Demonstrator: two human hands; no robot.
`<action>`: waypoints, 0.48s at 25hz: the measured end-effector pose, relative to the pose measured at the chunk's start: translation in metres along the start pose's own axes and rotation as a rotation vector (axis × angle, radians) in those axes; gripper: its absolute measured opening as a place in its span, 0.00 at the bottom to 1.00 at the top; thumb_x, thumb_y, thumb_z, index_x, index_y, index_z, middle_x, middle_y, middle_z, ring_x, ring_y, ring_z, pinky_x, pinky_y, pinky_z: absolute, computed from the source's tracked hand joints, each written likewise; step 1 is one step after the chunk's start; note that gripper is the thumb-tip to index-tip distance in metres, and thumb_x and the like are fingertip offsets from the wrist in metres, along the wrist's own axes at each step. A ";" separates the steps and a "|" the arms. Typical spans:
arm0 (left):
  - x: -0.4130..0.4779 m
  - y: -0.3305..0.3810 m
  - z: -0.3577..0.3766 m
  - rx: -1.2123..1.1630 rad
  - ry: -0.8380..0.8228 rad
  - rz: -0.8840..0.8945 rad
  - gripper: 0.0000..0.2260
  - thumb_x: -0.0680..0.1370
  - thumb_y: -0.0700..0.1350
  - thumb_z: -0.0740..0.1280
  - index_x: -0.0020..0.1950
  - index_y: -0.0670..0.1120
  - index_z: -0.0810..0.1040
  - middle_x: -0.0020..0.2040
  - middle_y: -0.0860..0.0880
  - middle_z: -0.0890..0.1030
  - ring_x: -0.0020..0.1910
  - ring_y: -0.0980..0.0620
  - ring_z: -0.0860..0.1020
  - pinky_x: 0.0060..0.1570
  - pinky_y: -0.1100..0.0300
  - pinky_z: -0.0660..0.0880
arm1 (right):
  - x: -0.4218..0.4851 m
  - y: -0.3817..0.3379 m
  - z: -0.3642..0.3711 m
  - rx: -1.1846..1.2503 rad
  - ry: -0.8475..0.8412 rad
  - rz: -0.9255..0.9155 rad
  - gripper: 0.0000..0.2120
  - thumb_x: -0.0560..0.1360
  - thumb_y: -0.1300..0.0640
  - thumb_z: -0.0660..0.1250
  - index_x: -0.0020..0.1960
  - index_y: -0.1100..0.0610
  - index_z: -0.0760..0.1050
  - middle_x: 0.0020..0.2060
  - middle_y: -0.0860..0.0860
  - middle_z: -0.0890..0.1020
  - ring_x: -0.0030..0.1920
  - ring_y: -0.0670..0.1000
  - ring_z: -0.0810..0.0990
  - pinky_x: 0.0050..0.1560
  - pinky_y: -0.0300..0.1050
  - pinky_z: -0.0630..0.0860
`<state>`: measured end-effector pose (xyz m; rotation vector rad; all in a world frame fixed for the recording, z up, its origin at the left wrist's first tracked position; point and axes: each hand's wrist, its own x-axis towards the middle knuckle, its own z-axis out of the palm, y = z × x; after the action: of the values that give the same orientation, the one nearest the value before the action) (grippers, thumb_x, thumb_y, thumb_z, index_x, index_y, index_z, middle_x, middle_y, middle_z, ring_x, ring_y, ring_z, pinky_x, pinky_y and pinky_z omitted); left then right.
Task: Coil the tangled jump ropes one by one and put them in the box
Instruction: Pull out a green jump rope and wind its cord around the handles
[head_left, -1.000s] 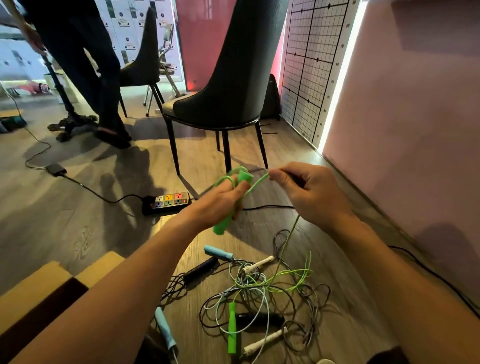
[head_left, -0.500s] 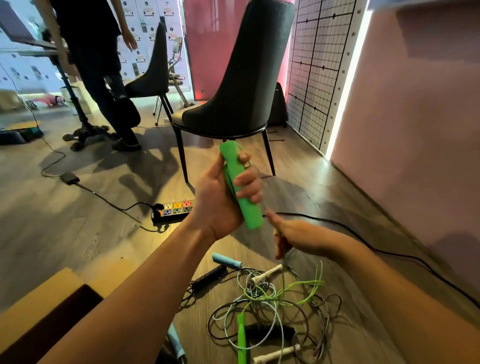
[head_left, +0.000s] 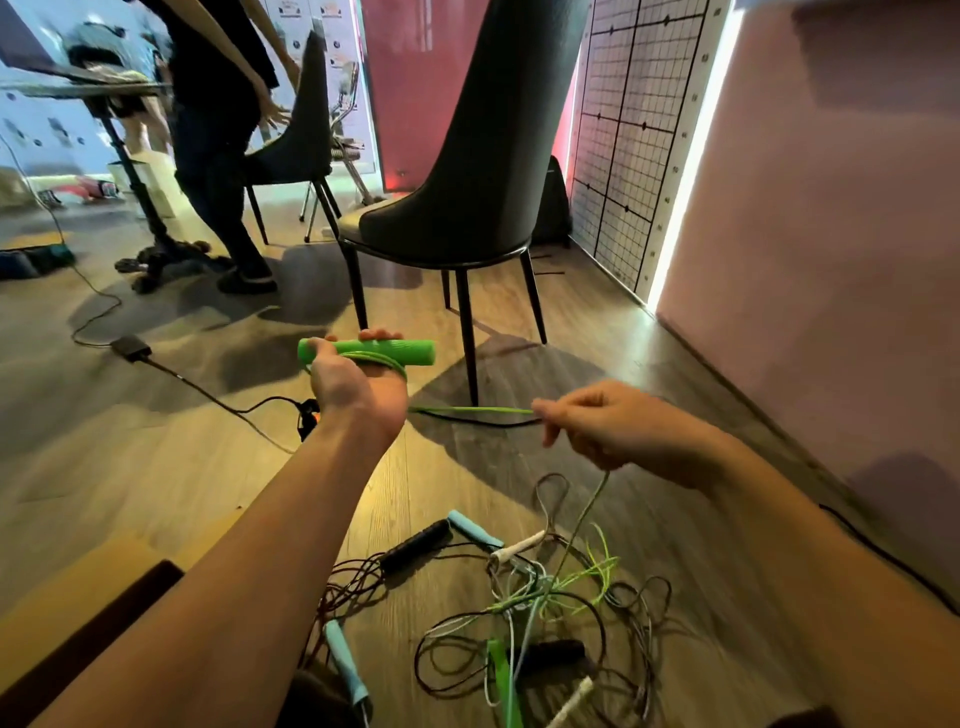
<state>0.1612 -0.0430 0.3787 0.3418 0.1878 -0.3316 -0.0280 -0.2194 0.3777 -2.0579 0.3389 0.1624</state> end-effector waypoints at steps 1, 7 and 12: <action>-0.001 0.001 0.000 -0.012 0.019 0.020 0.12 0.85 0.53 0.54 0.50 0.47 0.69 0.38 0.47 0.72 0.34 0.51 0.72 0.39 0.55 0.76 | 0.000 0.000 -0.006 0.044 0.002 0.020 0.22 0.79 0.41 0.64 0.47 0.61 0.82 0.29 0.51 0.70 0.26 0.47 0.67 0.29 0.39 0.66; -0.003 -0.006 -0.002 0.376 -0.067 0.125 0.10 0.85 0.52 0.57 0.52 0.47 0.71 0.37 0.49 0.71 0.35 0.53 0.72 0.44 0.56 0.74 | 0.000 -0.004 -0.005 -0.208 0.210 -0.093 0.25 0.78 0.41 0.65 0.36 0.63 0.76 0.25 0.53 0.72 0.26 0.47 0.70 0.32 0.39 0.69; -0.029 -0.023 -0.012 1.437 -0.607 -0.050 0.14 0.86 0.52 0.52 0.52 0.45 0.72 0.38 0.45 0.73 0.36 0.49 0.73 0.35 0.60 0.75 | 0.002 -0.015 0.002 -0.170 0.487 -0.406 0.21 0.77 0.46 0.68 0.35 0.62 0.77 0.24 0.49 0.70 0.26 0.43 0.67 0.28 0.34 0.65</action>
<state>0.1247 -0.0512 0.3676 1.6227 -0.6981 -0.5677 -0.0216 -0.2112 0.3883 -2.2741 0.1969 -0.5813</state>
